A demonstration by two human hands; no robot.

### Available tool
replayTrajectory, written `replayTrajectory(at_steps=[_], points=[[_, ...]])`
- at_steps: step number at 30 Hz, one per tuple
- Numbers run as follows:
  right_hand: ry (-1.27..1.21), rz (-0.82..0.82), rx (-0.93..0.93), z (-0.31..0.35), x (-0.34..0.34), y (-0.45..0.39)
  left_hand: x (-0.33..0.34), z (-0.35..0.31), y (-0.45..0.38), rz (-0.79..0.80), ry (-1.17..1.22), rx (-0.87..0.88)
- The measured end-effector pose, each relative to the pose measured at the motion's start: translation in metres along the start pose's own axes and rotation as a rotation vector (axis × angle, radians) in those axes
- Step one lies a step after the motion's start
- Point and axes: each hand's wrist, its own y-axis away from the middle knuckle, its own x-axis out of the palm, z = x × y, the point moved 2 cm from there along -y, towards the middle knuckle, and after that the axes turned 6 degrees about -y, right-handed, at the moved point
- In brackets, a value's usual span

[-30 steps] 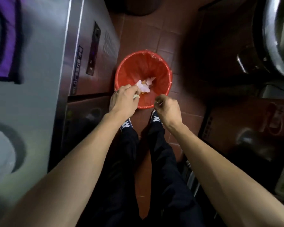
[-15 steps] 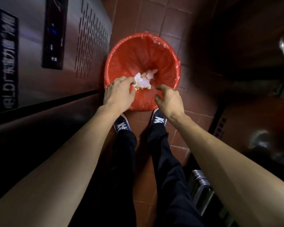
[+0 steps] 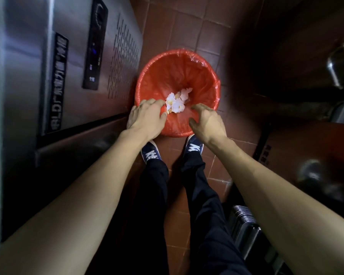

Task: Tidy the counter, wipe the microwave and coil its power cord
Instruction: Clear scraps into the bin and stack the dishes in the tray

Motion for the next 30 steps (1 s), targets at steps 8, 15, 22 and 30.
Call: replayTrajectory(at_steps=[8, 15, 22, 30], points=[[0.067, -0.107, -0.096, 0.06, -0.084, 0.057, -0.095, -0.034, 0.067, -0.101, -0.037, 0.068], [0.217, -0.121, -0.267, 0.095, -0.167, 0.103, -0.167, -0.076, 0.136, -0.203, -0.106, 0.036], [0.249, -0.121, -0.496, 0.152, -0.238, 0.15, -0.221, -0.093, 0.221, -0.398, -0.081, -0.066], [0.236, -0.087, -0.825, 0.242, -0.241, 0.201, -0.24, -0.057, 0.323, -0.647, 0.039, -0.321]])
